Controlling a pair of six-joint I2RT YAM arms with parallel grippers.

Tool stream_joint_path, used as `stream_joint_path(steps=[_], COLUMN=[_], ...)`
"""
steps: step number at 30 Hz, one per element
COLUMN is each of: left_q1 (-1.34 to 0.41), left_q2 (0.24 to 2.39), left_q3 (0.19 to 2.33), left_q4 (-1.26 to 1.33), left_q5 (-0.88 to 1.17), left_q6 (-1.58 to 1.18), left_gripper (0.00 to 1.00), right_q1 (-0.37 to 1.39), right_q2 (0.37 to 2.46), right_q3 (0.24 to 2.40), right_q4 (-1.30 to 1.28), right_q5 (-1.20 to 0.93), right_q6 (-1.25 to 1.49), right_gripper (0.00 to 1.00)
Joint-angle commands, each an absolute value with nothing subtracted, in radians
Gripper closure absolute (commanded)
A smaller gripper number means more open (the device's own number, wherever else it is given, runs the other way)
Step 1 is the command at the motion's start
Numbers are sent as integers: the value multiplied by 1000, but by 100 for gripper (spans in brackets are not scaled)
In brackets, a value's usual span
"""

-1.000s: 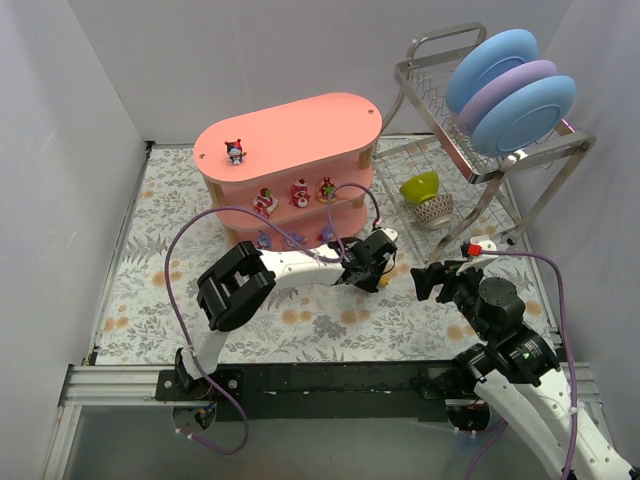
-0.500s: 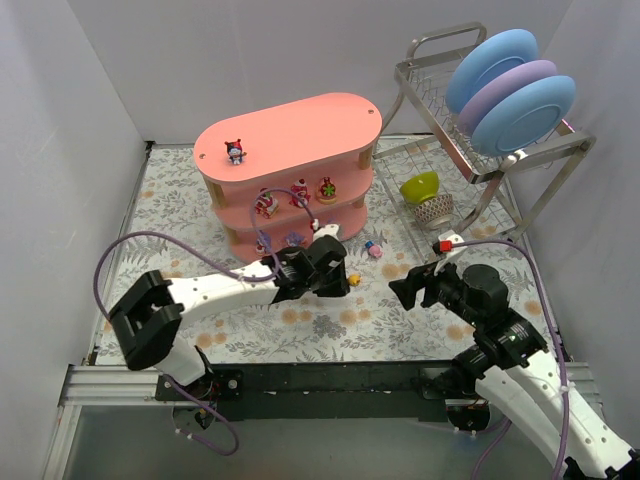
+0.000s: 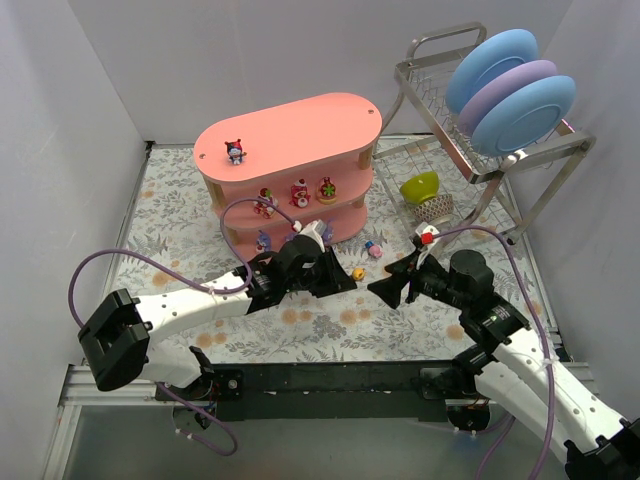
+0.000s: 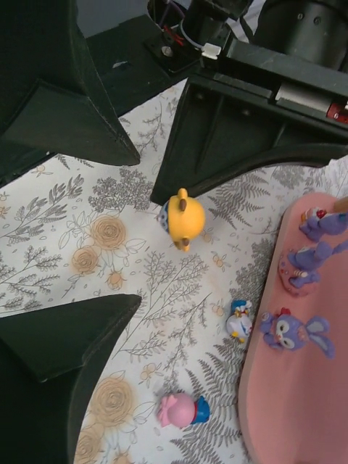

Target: Place and organize the plastic toys onto the shelf

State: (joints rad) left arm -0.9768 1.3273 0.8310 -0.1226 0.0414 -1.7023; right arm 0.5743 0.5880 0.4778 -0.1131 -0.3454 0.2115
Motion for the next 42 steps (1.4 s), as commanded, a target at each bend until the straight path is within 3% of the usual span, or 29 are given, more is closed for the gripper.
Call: stream_joint_path(steps=[1,33,38,42], left_q1=[-974,-973,-973,-973], left_q2=[1287,1238,1236,1233], left_q3=[809,759,755,759], left_q4=[-13,104,113,120], left_q5=[112,172,181,189], left_q6=[-1761,-1816,-1819,-1821], left_gripper=[100,100,100,100], right_q1=[578,577,578,578], right_q2=[615,653,657,667], right_q3=[468,385,394,394], right_q4=[64,334,350,360], right_q5=[-440,-489,-494,-500], right_q6=[227,363,376,379], right_gripper=[22,27,31,39])
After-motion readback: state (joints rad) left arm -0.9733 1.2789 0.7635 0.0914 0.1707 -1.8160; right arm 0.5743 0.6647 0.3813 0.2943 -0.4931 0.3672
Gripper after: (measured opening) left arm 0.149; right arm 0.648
